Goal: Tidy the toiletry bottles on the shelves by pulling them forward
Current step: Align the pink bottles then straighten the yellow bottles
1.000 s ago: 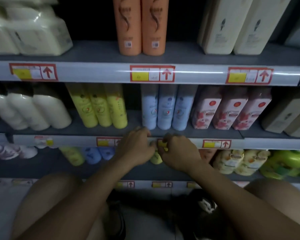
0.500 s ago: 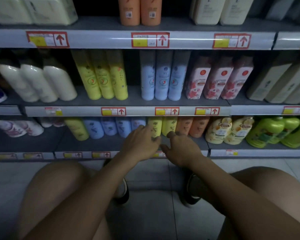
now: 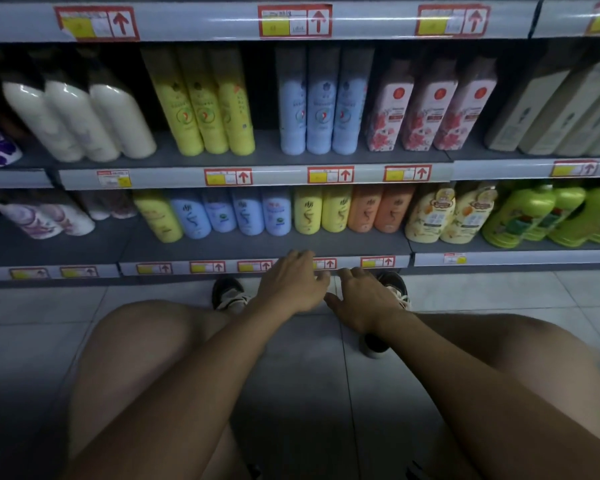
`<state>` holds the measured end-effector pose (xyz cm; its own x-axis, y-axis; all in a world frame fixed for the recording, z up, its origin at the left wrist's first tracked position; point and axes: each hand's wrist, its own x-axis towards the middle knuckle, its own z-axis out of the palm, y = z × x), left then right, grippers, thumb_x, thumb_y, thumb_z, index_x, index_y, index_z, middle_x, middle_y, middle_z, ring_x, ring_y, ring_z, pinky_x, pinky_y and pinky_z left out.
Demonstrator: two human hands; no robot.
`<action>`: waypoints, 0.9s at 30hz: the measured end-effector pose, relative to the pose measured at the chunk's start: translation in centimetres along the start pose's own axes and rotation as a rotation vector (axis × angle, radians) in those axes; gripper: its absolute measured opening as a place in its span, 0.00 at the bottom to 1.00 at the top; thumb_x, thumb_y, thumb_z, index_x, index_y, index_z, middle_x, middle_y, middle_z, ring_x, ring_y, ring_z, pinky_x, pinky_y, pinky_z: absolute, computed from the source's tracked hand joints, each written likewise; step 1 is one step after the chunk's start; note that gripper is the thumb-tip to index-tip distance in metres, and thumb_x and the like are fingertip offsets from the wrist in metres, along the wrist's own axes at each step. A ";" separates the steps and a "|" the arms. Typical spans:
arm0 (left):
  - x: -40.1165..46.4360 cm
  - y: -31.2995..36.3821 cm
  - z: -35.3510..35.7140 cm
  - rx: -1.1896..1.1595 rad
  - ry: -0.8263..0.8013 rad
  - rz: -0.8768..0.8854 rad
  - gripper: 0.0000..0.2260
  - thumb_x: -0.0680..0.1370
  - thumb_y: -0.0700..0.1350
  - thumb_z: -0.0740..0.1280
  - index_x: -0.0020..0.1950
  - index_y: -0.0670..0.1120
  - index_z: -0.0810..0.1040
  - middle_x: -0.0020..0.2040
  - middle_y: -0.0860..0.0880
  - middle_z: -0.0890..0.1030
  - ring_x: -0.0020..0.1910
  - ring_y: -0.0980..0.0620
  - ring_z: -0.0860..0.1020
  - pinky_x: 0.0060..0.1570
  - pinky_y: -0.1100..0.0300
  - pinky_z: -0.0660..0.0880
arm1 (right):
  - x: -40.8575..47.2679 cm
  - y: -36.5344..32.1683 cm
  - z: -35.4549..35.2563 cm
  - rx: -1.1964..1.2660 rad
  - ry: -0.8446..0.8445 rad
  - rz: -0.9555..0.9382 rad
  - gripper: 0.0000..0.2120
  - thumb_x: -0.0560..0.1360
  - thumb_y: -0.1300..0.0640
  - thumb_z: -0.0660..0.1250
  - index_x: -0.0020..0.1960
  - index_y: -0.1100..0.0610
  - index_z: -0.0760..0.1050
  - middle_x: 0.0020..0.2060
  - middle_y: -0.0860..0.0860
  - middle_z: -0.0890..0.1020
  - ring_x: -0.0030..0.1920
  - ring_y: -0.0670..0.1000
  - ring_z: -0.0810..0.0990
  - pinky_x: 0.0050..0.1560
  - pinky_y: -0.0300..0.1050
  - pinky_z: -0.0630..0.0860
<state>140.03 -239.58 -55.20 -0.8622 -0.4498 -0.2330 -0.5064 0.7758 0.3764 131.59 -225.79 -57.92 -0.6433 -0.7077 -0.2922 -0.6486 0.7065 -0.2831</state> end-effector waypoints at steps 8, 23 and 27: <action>-1.5 -0.2 0.0 0.026 -0.020 0.019 0.27 0.84 0.59 0.61 0.79 0.46 0.68 0.76 0.44 0.71 0.74 0.41 0.71 0.69 0.46 0.72 | -1.7 0.3 -1.6 -0.020 -0.015 0.071 0.28 0.82 0.40 0.62 0.73 0.58 0.68 0.69 0.59 0.74 0.70 0.61 0.73 0.68 0.58 0.74; -4.0 -0.6 -3.4 0.014 0.085 0.018 0.25 0.84 0.59 0.61 0.77 0.47 0.69 0.75 0.46 0.72 0.72 0.44 0.72 0.67 0.48 0.73 | -2.5 -2.1 -4.1 -0.012 0.122 -0.012 0.29 0.83 0.40 0.60 0.78 0.56 0.65 0.72 0.57 0.73 0.71 0.58 0.72 0.69 0.55 0.73; -3.1 -1.4 -2.0 -0.010 0.069 -0.018 0.19 0.84 0.58 0.61 0.70 0.49 0.74 0.69 0.48 0.76 0.69 0.46 0.74 0.64 0.51 0.74 | -1.7 -0.5 -3.1 0.001 0.105 0.044 0.28 0.83 0.40 0.59 0.77 0.55 0.65 0.73 0.55 0.72 0.72 0.57 0.70 0.70 0.54 0.72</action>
<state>143.35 -240.10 -53.24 -0.8518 -0.4928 -0.1777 -0.5212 0.7631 0.3822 131.78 -224.95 -54.42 -0.7105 -0.6725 -0.2073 -0.6180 0.7372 -0.2731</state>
